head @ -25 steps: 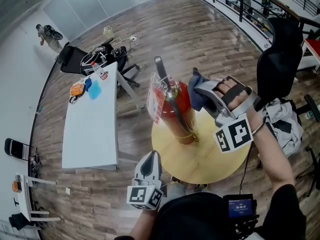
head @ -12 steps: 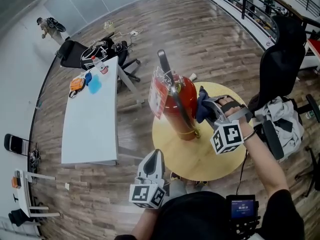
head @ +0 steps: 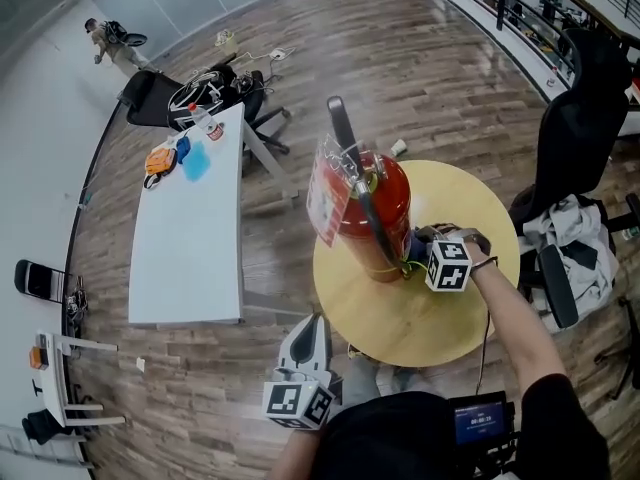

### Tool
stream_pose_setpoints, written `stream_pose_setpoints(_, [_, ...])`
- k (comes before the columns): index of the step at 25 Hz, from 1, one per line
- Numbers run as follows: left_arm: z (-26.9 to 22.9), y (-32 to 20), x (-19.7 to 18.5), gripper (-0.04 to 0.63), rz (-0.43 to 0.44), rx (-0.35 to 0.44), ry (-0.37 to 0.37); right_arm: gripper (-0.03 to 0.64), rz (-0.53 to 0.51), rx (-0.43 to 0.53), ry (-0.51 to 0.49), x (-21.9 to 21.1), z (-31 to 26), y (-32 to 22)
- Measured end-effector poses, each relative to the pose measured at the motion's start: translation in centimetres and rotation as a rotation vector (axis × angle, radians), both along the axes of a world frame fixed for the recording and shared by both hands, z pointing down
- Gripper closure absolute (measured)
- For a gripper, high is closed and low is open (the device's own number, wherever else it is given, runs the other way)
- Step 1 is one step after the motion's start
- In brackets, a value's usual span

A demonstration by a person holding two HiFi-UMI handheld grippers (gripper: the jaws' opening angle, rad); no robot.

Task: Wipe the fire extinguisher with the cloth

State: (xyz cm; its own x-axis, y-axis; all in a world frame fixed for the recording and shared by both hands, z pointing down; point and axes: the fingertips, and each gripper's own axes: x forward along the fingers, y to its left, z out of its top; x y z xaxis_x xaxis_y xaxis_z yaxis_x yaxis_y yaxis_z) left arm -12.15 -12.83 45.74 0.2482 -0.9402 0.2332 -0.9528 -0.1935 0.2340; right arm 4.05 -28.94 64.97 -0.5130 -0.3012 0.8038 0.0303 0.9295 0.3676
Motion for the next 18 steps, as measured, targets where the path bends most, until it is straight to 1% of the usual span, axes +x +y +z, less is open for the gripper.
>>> stream_pose_setpoints(3, [0.2,0.2,-0.8,0.572,-0.011,-0.014,-0.014,0.523,0.042,-0.134,-0.042,-0.1,3.4,0.9])
stream_pose_setpoints(5, [0.2,0.3,-1.4,0.572,-0.016,-0.02,-0.026,0.523,0.068,-0.185,-0.07,-0.1,4.7,1.3])
stream_pose_setpoints(8, [0.2,0.2,-2.0,0.572,-0.024,-0.028,-0.037,0.523,0.076,-0.221,-0.123,0.1,4.8,1.1])
stream_pose_setpoints(10, [0.2,0.2,-2.3,0.572,-0.024,-0.033,-0.043,0.523,0.063,-0.216,-0.151,0.3,3.8,0.7])
stream_pose_setpoints(12, [0.0,0.1,-2.4,0.572,-0.023,-0.03,-0.046,0.523,0.048,-0.175,-0.188,0.3,1.5,-0.5])
stream_pose_setpoints(14, [-0.1,-0.1,-2.3,0.572,-0.016,-0.02,-0.044,0.523,0.012,-0.098,-0.219,0.2,-2.1,-1.8])
stream_pose_setpoints(16, [-0.2,-0.2,-2.0,0.572,-0.008,-0.01,-0.038,0.523,-0.048,0.018,-0.223,-0.2,-6.4,-2.7])
stream_pose_setpoints(18, [-0.5,-0.2,-1.7,0.572,-0.001,0.002,-0.029,0.523,-0.103,0.159,-0.228,-0.5,-11.3,-3.0])
